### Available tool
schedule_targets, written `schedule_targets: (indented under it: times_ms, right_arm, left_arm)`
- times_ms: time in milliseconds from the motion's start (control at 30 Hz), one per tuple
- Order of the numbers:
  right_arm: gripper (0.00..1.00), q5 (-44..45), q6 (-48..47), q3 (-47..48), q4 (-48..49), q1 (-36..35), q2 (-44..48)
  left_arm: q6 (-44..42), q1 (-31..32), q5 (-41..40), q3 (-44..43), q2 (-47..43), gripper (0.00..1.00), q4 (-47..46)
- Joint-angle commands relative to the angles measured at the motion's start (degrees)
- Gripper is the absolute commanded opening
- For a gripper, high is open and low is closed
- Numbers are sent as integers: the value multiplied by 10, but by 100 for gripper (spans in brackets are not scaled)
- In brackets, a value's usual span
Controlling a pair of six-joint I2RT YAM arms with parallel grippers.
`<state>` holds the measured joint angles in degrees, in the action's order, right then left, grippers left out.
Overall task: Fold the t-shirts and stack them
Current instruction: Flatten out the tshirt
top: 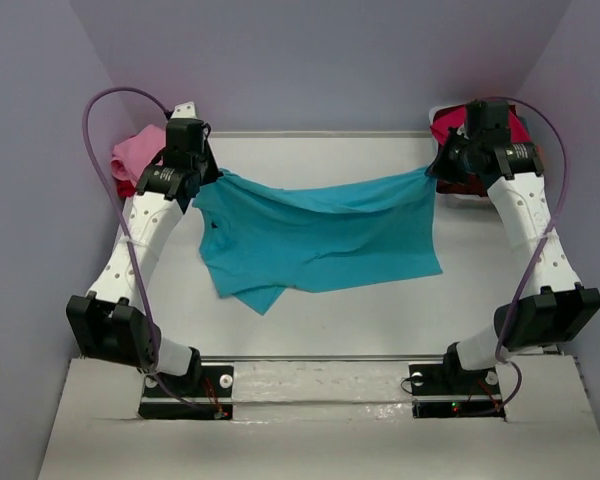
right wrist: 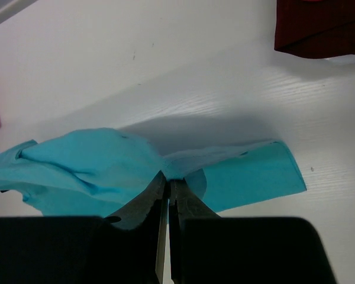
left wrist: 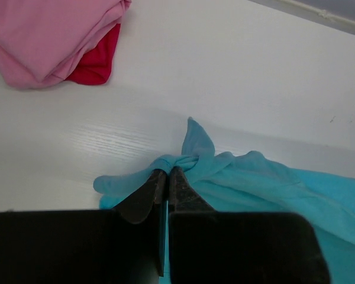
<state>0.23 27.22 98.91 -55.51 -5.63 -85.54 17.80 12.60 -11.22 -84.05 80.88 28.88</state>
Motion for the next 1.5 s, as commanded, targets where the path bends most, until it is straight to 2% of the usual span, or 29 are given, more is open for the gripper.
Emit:
schedule_targets:
  times_ms: [0,600,933,1033,1300,1367,1400,1433,1467]
  right_arm:
    - [7,4,2,49,37,2,-20]
    - [7,9,6,143,35,2,-170]
    - [7,-21,13,234,33,7,-311]
    - [7,-28,17,281,24,18,-365]
    - [7,-84,51,447,28,57,-530]
    - [11,-97,56,453,46,62,-543]
    - [22,-102,56,460,59,70,-550]
    - [29,-105,50,463,65,70,-555]
    - [36,-107,45,463,71,76,-561]
  left_arm:
    - [-8,-17,14,-47,19,5,-34]
    - [-15,-40,63,-175,195,6,-45]
    - [-15,-45,84,-253,329,6,-54]
    - [-12,-50,88,-284,360,6,-58]
    - [13,-57,109,-436,531,6,-51]
    - [15,-57,108,-478,559,6,-52]
    - [18,-62,108,-487,581,10,-54]
    - [21,-62,109,-494,589,17,-56]
    - [22,-68,109,-497,595,29,-59]
